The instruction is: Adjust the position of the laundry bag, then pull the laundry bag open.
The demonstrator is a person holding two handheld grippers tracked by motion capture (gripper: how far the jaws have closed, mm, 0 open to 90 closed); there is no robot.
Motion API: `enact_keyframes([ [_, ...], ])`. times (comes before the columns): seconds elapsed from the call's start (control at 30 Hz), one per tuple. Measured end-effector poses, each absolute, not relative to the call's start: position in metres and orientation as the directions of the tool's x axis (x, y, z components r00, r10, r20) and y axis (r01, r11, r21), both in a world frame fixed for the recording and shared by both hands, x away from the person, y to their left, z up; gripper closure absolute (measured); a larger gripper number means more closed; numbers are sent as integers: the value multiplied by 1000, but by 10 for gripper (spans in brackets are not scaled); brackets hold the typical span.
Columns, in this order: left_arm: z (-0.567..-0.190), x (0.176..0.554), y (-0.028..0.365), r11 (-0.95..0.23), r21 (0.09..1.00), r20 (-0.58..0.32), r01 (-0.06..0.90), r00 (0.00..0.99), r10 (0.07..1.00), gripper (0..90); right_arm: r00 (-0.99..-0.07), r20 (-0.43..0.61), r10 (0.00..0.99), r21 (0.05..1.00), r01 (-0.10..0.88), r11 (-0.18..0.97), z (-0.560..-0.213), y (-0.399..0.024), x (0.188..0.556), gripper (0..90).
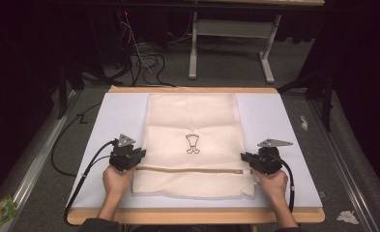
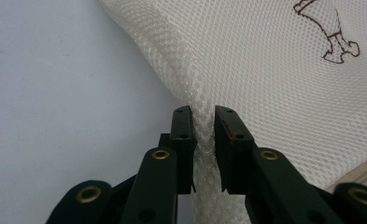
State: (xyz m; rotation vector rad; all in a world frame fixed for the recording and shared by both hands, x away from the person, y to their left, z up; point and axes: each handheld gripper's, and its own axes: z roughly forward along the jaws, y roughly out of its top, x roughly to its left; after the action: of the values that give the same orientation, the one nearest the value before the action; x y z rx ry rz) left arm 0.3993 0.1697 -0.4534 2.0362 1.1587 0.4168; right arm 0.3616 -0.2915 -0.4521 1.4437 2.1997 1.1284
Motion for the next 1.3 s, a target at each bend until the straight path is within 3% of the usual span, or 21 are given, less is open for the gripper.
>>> enact_keyframes([
  [0.23, -461, 398, 168, -324, 734, -61, 596, 533, 844, 749, -454, 161, 876, 733, 650, 202, -457, -291, 359, 806],
  [0.57, -461, 385, 169, -308, 776, -32, 550, 523, 852, 564, -399, 161, 903, 763, 631, 142, -455, -300, 354, 544],
  [0.73, -460, 373, 162, -322, 793, -4, 518, 532, 847, 505, -390, 182, 903, 766, 632, 119, -459, -303, 352, 464],
  [0.97, -458, 356, 152, -346, 812, 25, 471, 563, 826, 468, -390, 208, 897, 754, 648, 107, -467, -301, 347, 423],
  [1.3, -467, 348, 107, -425, 786, 40, 449, 649, 760, 458, -418, 221, 881, 736, 665, 131, -476, -288, 349, 402],
])
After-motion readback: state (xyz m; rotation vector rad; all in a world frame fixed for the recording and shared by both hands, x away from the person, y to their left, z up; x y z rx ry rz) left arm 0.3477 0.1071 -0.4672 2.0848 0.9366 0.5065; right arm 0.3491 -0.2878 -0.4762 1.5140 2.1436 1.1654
